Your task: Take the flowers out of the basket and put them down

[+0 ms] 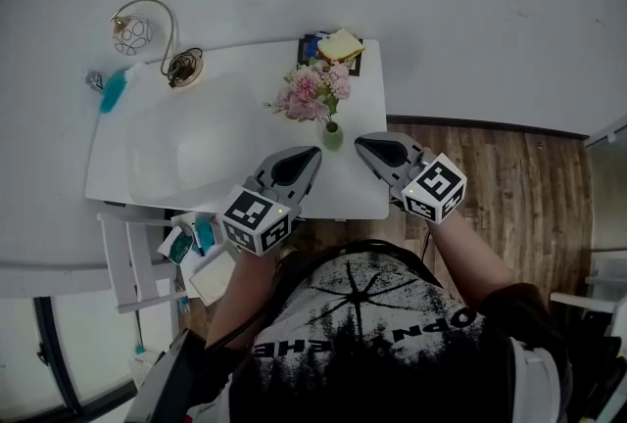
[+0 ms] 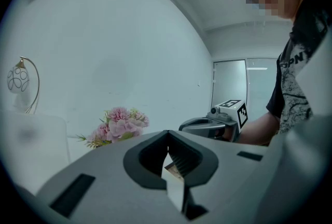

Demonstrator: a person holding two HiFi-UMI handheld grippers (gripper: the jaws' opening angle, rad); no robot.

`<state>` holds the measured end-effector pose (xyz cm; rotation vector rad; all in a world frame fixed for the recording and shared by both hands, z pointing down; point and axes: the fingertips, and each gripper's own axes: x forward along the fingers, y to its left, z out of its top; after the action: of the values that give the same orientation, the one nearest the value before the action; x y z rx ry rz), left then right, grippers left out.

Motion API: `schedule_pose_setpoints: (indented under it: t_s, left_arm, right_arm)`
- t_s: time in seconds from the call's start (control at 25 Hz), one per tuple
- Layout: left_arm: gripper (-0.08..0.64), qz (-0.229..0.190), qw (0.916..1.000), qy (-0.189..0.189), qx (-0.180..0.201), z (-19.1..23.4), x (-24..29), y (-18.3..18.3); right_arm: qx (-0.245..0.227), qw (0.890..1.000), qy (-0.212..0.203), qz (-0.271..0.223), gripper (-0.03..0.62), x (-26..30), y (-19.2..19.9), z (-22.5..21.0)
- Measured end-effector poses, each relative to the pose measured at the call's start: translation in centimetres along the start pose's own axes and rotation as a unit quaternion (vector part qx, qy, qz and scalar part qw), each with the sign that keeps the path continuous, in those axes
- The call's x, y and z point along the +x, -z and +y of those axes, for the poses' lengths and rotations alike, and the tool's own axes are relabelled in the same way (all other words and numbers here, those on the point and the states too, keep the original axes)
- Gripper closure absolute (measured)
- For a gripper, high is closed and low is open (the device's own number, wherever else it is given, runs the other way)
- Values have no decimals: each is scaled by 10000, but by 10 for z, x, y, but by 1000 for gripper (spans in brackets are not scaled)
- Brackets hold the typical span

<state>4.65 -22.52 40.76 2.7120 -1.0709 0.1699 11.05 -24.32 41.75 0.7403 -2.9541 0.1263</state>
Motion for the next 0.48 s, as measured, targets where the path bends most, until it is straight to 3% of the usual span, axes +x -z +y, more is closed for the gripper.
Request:
schedule_pose_setpoints:
  t_s: [0.48]
  left_arm:
    - [545, 33, 10000, -84, -12, 2, -3, 4]
  right_arm:
    - [19, 10000, -62, 28, 575, 5, -2, 5]
